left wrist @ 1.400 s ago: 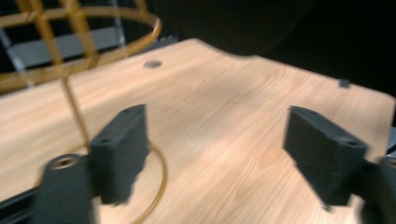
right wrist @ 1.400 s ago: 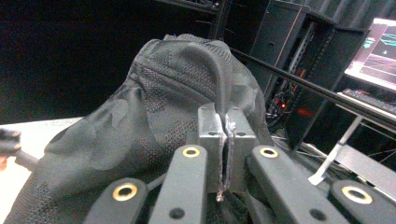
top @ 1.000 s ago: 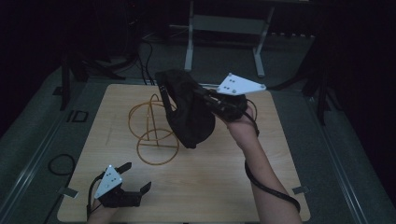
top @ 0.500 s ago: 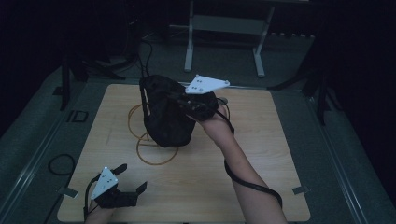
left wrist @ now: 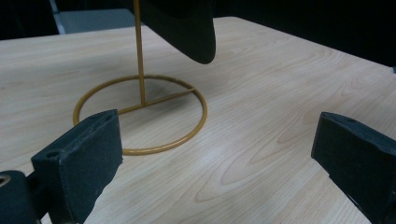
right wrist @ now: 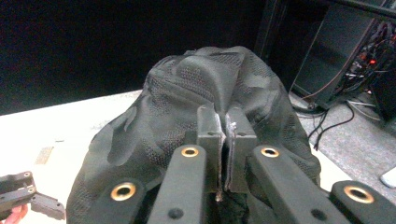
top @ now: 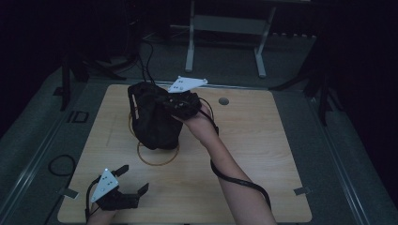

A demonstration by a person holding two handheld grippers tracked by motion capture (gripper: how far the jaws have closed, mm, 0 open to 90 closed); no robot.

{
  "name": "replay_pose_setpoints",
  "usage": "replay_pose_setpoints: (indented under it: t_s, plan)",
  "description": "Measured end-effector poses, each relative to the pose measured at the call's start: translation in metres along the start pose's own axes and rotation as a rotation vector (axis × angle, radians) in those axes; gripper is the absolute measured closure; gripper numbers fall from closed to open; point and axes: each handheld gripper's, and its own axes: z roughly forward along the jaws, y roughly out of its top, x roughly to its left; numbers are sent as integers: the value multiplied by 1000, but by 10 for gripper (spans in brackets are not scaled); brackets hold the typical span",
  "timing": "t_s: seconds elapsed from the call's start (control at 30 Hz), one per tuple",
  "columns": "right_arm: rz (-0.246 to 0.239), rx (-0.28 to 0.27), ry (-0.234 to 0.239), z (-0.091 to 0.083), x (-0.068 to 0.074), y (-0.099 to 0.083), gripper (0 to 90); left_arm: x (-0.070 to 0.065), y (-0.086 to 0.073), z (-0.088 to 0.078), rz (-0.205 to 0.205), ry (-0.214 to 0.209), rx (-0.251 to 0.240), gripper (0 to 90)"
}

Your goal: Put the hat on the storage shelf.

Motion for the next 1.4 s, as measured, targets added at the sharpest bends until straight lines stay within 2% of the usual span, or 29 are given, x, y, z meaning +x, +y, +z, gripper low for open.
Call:
replay_pose_setpoints:
  t_s: [0.1, 0.27, 0.4, 0.57, 0.87, 1.1, 1.17, 1.27, 1.33, 1.4]
  plan:
    - [-3, 13, 3, 6, 2, -3, 829, 0, -1, 0, 2, -2, 4, 25]
    - [-32, 27, -15, 12, 6, -7, 648, -1, -1, 1, 1, -7, 6, 24]
    - [-6, 28, 10, 10, 2, -8, 507, -2, -2, 3, 0, -18, 8, 25]
    - [-9, 47, 14, 5, 0, -8, 451, -3, -1, 4, -5, -24, 7, 25]
    - [6, 36, 39, -8, -3, -7, 334, -2, 1, 3, -9, -19, -1, 25]
    - [50, 15, 56, -22, -9, -16, 210, -4, 2, 4, -6, -18, 0, 25]
    - [68, 10, 75, -26, -13, -20, 144, -4, 1, 4, -3, -18, 6, 25]
    - [81, 9, 81, -32, -17, -26, 135, -6, 1, 6, -2, -21, 7, 25]
    - [70, 15, 60, -36, -18, -31, 136, -6, 1, 6, 0, -24, 10, 25]
    - [72, 18, 59, -39, -20, -36, 137, -6, 1, 7, 1, -24, 11, 25]
